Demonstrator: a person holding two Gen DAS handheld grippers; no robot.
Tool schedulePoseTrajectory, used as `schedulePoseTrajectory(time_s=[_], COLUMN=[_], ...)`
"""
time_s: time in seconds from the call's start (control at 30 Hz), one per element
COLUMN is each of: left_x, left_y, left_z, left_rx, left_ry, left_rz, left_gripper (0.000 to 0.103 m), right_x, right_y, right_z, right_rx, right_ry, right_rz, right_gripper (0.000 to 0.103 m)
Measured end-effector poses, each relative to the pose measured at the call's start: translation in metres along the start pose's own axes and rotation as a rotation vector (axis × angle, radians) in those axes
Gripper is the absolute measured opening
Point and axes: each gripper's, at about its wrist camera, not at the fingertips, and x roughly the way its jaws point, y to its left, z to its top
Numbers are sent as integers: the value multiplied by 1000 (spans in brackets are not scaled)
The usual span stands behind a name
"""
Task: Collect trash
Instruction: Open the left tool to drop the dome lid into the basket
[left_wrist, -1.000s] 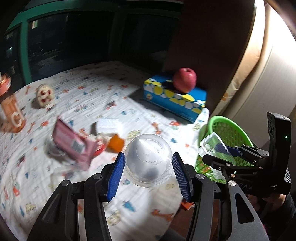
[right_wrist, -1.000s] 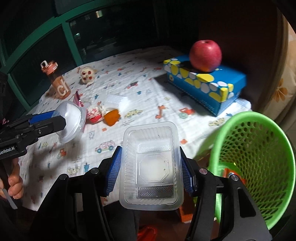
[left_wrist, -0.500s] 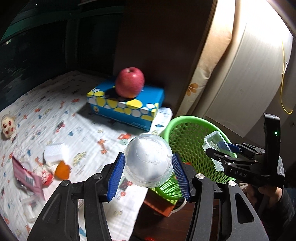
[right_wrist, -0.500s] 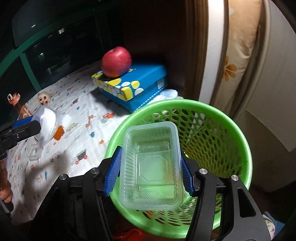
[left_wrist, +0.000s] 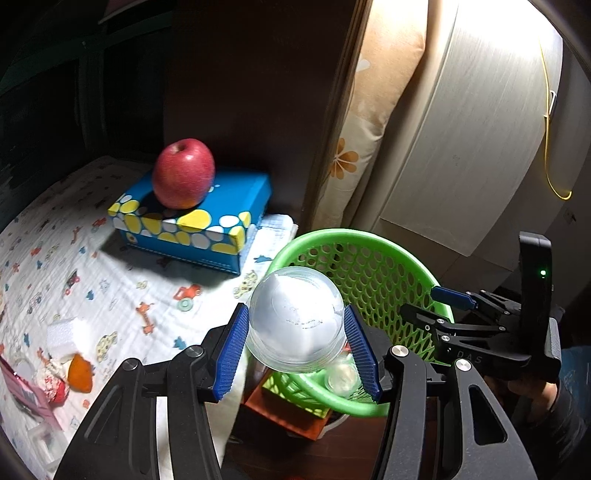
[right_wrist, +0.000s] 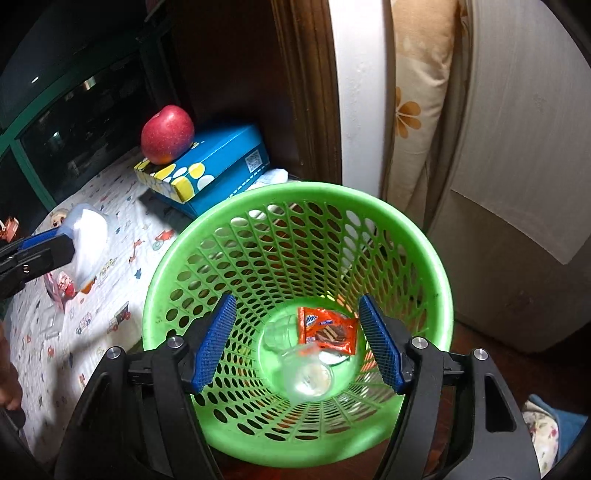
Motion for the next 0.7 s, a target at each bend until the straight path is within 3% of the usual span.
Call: schedulePoseTrajectory(time_s=[0.3, 0.43, 0.7], left_x=[30, 39, 25], left_y=[-29, -37, -22], left_z=[5, 2, -13], left_rx=[43, 47, 16], left_ry=[40, 60, 58], left_rz=[-45, -60, -44], left_gripper=[52, 61, 61], right_x=[-20, -27, -36], right_y=[-15, -19, -12], right_z=[-4, -8, -12], right_rx=[28, 40, 39], right_ry=[-34, -46, -57], right_rz=[-6, -10, 17], right_gripper=[70, 73, 75])
